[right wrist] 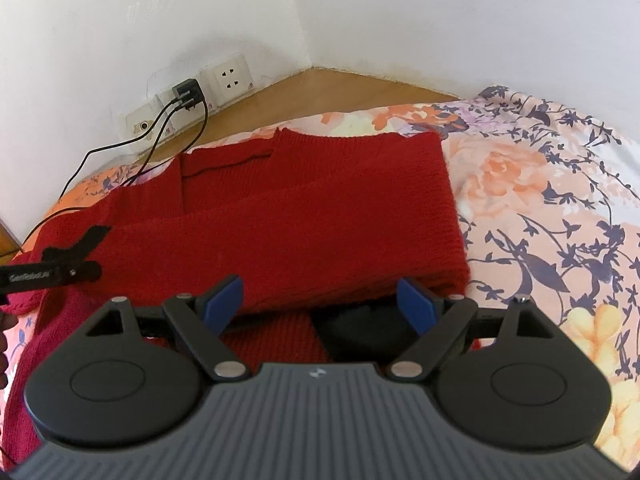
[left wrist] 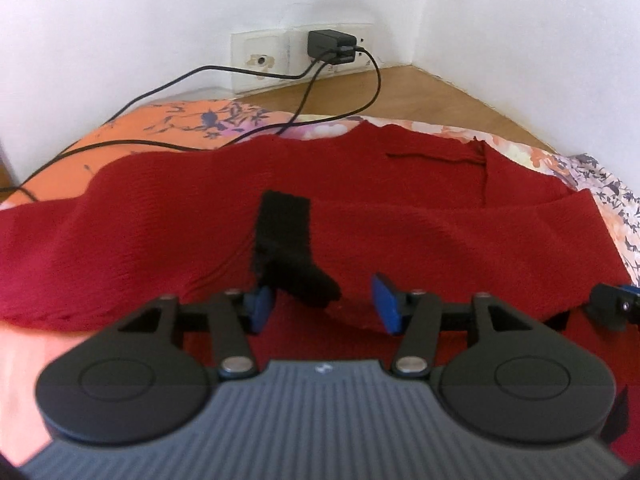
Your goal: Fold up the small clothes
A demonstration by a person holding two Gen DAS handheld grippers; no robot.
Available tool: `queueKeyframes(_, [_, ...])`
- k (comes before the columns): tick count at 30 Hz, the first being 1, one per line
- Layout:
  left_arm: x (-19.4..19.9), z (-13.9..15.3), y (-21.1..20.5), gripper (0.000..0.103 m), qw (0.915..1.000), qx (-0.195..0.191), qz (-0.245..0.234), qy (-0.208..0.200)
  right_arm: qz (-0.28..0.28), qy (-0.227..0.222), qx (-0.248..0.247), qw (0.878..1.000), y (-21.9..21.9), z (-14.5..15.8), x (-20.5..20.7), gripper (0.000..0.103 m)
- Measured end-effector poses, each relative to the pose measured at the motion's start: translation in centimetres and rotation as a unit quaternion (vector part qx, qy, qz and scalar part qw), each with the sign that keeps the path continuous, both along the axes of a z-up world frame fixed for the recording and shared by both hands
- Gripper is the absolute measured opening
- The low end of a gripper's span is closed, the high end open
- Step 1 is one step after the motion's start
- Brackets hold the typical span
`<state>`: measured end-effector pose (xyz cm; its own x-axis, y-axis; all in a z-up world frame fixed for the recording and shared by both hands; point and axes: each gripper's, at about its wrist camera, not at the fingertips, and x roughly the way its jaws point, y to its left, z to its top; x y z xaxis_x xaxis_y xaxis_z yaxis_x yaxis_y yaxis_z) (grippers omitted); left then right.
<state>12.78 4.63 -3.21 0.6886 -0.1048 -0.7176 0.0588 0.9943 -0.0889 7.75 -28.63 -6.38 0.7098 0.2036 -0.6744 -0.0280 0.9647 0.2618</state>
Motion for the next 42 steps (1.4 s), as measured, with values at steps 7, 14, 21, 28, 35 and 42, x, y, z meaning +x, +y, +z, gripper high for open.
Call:
queueKeyframes(7, [-0.3, 2.0, 1.6, 0.060, 0.9998, -0.011, 0.007, -0.016, 0.002, -0.004, -0.005, 1.000, 0.1, 0.4, 0.2, 0.089])
queueKeyframes(14, [2.2, 2.2, 1.3, 0.061, 0.9994, 0.016, 0.002, -0.031, 0.000, -0.022, -0.014, 1.000, -0.6, 1.6, 1.6, 0.089])
queueKeyframes(21, [4.8, 0.3, 0.7, 0.061, 0.9994, 0.031, 0.006, -0.012, -0.019, -0.037, -0.019, 0.999, -3.0, 2.1, 4.7, 0.089])
queueKeyframes(28, [6.1, -1.6, 0.9, 0.061, 0.9995, 0.029, 0.011, 0.004, -0.044, -0.025, -0.021, 0.998, -5.8, 0.6, 8.4, 0.089])
queueKeyframes(35, [6.5, -2.2, 1.3, 0.061, 0.9997, 0.012, 0.018, 0.008, -0.043, -0.006, -0.025, 0.999, -6.3, -1.3, 10.4, 0.089])
queueKeyframes(42, [6.4, -2.3, 1.1, 0.058, 0.9999, 0.016, 0.004, -0.002, -0.032, 0.005, -0.022, 0.999, -6.0, -2.7, 11.4, 0.088])
